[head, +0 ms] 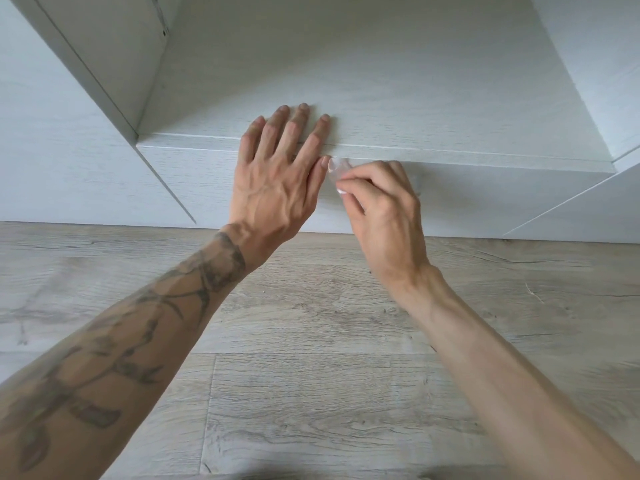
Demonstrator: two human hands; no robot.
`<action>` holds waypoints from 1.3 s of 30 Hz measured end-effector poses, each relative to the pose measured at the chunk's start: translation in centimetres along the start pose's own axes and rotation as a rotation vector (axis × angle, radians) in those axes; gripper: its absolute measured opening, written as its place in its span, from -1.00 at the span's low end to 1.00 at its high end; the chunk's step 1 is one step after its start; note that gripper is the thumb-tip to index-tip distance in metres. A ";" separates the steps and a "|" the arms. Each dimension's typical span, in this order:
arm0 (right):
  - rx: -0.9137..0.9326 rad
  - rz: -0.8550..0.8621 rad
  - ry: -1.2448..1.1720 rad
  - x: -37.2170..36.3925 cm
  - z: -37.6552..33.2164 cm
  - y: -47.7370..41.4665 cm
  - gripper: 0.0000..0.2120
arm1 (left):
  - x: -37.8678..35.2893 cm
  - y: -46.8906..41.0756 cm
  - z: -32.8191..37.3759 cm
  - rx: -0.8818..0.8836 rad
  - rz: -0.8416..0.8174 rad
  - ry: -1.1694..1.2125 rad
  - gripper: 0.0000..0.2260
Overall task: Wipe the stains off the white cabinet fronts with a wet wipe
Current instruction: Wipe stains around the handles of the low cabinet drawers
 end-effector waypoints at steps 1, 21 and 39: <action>0.010 0.006 0.005 0.3 0.1 0.3 -0.88 | 0.0 0.0 0.0 -0.001 -0.007 0.004 -0.52; -0.277 0.081 -0.041 7.8 5.9 2.5 -0.85 | 2.9 1.9 0.3 0.041 -0.261 0.111 -0.49; -0.173 -0.140 -0.697 2.2 -14.4 -9.3 -0.90 | 22.1 10.2 -15.5 0.227 -0.204 -0.130 -0.57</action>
Point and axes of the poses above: each hand's wrist, its own y-axis away from the middle knuckle, its own x-axis out of the back of the hand, z = x × y, the point moved 7 cm from there along -y, towards the middle knuckle, and after that the axes turned 1 degree about -z, right-handed, at the moved point
